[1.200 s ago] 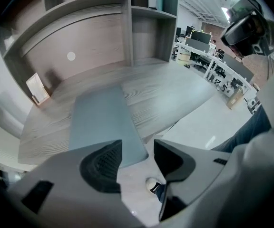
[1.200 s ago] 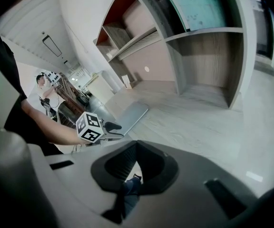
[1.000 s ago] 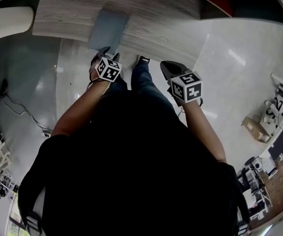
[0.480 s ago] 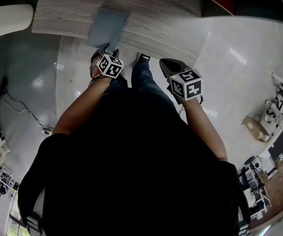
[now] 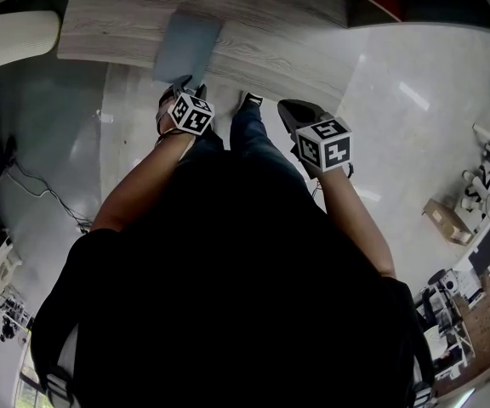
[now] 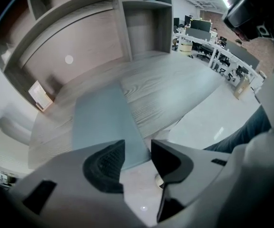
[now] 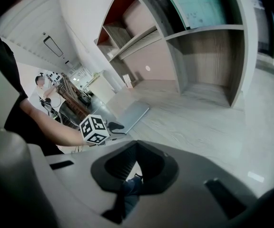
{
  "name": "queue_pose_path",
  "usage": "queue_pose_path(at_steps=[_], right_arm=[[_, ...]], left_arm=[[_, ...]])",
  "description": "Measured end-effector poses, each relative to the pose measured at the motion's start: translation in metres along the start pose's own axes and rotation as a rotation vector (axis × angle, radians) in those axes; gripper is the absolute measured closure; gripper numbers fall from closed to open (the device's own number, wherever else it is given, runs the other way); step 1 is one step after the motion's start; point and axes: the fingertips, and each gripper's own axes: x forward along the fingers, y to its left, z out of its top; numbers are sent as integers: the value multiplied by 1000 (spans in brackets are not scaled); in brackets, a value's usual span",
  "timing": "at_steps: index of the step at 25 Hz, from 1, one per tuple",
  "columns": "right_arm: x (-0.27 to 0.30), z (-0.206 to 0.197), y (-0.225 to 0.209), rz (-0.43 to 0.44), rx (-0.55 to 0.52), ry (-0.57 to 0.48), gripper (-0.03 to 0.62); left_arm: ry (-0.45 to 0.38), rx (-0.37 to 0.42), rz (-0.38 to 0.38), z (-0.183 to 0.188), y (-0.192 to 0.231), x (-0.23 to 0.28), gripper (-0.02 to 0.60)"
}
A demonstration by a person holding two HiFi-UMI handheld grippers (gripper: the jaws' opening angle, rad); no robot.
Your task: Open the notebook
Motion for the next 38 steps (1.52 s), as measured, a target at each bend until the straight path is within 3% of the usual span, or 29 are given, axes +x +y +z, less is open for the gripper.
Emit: queue_pose_path(at_steps=[15, 38], right_arm=[[3, 11, 13, -3, -18, -20, 594], [-6, 19, 39, -25, -59, -43, 594]], left_arm=[[-47, 53, -65, 8, -6, -17, 502], [-101, 70, -130, 14, 3, -47, 557]])
